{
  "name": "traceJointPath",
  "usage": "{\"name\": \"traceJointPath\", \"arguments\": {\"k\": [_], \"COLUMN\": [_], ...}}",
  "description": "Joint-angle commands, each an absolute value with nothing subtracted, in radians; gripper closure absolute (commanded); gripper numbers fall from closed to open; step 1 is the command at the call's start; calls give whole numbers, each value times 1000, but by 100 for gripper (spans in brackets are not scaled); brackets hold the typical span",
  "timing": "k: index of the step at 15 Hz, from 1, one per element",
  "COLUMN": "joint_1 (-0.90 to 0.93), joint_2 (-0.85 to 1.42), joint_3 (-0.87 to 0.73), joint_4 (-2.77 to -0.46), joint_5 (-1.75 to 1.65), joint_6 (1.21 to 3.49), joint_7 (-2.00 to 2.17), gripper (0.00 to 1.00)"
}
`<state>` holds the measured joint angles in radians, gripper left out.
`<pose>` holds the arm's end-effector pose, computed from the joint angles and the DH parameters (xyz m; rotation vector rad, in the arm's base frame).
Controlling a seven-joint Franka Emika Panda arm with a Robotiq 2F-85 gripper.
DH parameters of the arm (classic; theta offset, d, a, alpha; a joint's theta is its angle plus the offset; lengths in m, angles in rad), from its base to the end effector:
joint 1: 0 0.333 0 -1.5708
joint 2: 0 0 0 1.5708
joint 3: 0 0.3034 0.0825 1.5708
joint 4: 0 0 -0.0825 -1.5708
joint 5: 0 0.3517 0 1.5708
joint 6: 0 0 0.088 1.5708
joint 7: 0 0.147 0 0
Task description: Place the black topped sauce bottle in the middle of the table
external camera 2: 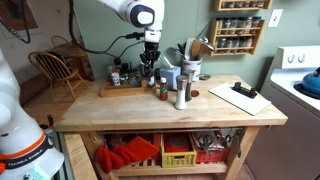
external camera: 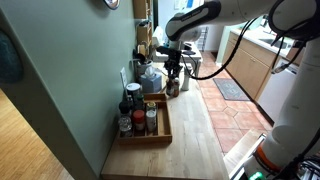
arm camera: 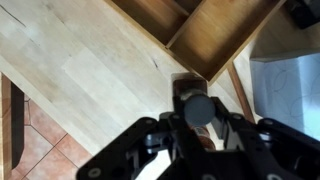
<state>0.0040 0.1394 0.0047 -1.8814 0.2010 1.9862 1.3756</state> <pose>0.5600 0.0246 0.3952 -2.2552 2.0010 0.2168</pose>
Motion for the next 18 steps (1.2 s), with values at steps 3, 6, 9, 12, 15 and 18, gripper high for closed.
{"name": "traceJointPath", "arguments": {"k": [3, 6, 9, 12, 15, 18], "joint_1": [7, 5, 2, -3, -13, -25], "joint_2": [236, 276, 310, 335, 350, 359], "joint_3": [-21, -27, -36, -47, -59, -69], "joint_4": [-1796, -1771, -1751, -1730, -1712, -1695], "joint_5": [215, 224, 229, 236, 247, 262], "joint_6": [1980, 1983, 1993, 1995, 1996, 1998], "joint_7": [1406, 1403, 1399, 1395, 1392, 1388], "gripper": [92, 92, 92, 92, 92, 92]}}
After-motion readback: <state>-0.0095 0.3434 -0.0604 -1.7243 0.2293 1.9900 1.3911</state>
